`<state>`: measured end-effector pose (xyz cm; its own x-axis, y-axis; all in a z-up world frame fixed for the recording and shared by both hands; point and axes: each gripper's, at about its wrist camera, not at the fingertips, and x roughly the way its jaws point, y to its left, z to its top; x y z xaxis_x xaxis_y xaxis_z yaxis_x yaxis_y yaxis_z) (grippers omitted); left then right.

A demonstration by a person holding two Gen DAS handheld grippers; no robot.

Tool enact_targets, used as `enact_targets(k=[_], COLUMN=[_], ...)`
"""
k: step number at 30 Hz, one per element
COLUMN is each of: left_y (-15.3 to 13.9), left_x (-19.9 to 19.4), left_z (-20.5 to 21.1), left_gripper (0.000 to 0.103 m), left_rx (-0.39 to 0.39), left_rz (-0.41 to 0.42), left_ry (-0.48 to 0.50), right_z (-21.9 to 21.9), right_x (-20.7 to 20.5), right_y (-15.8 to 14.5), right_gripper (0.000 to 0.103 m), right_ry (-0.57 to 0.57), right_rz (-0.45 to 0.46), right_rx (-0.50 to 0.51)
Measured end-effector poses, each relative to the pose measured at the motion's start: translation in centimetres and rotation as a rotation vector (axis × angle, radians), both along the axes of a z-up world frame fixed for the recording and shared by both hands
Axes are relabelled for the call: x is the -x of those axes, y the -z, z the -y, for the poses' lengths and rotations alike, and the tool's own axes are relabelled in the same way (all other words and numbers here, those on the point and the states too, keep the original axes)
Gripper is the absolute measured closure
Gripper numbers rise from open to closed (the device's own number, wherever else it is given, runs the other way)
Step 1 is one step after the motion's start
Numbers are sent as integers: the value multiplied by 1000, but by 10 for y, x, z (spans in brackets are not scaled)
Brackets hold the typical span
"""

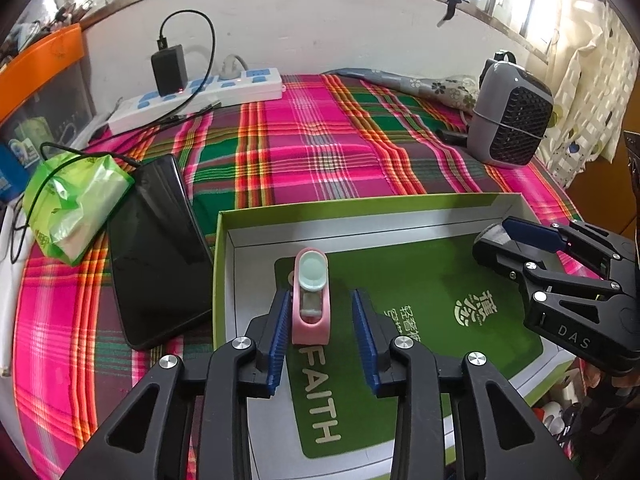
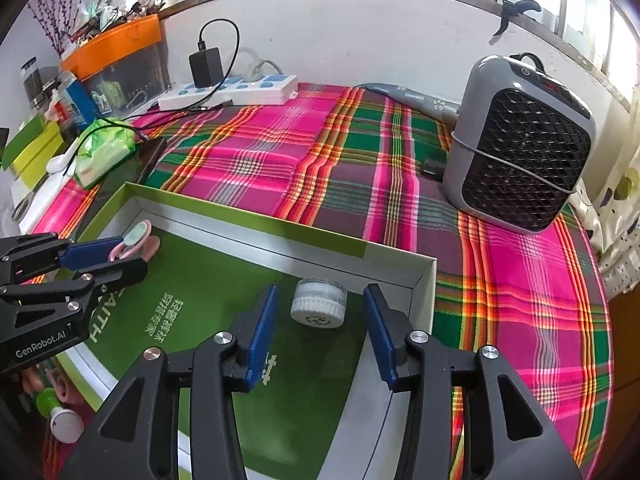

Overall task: Organize rigid objects
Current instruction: 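Release white jar with right tool while left tool releases pink gadget in box, then move right tool to black holder while left tool moves to green-white suction cup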

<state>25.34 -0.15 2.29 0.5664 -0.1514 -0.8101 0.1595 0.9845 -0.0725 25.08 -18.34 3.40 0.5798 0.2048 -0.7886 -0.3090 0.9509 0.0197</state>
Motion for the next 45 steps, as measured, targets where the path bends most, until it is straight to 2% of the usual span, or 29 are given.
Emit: enact_targets(k=[16,26,45], left_y=[-28,-41,-36], left_x=[44,85,153], left_z=[-3,-7,-24], left_gripper=[71,71,71], left_rx=[20,43,64], left_rz=[65,105,122], left_ry=[-7,-26,-62], right_z=[13,20,23], right_x=[34,72,154], right_y=[-25,-43,-41], right_gripper=[58,58,58], right_ry=[29,41,-7], right_rz=[40,92,114], right_rx=[-66,-96,-115])
